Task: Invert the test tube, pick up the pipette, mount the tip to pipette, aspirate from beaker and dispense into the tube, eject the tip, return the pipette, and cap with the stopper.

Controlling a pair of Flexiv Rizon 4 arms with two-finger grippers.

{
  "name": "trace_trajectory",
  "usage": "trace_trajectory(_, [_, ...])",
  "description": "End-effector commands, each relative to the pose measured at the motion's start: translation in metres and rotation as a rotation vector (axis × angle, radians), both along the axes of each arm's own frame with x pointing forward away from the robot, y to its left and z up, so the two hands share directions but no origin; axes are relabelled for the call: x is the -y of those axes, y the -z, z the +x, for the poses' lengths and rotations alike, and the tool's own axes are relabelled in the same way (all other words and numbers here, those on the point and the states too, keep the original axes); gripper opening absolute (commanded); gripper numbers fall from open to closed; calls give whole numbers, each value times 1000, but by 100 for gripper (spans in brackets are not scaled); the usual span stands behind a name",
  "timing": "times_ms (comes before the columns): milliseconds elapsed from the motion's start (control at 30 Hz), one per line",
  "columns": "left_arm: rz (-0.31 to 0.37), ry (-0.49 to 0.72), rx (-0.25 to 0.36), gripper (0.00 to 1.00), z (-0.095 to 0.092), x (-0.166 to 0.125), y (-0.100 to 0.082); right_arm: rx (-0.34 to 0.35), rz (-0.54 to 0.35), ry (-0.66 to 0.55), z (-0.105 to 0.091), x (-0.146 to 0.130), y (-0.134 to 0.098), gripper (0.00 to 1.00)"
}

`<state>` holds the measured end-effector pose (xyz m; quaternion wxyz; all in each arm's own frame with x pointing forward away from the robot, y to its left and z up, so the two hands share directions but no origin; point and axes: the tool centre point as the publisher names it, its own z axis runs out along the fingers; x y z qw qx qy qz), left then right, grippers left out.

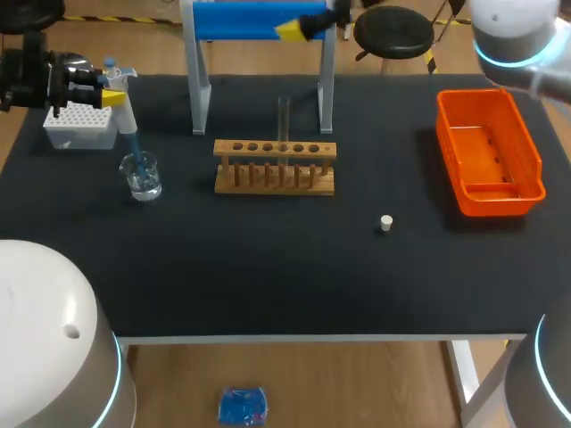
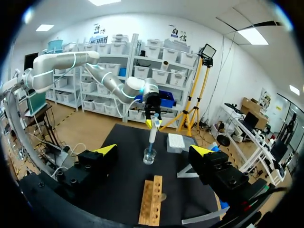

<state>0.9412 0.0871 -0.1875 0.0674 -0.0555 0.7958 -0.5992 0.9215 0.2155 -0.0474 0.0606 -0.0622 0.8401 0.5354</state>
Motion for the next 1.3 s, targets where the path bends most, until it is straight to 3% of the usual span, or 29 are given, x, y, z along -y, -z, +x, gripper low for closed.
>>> trace_trajectory(33, [0,2,-1,0,1,-1,0,12,30,19,-17,56,12,100])
trace_trajectory(400, [0,2,-1,0,1,-1,0,-34,15,87,-7,65,91,100])
trace_trajectory(800, [0,2,-1,0,1,-1,0,-58,16,104,12,61,151,100])
trace_trajectory(1300, [0,2,-1,0,1,-1,0,-77,-20,83,30,63,178,100])
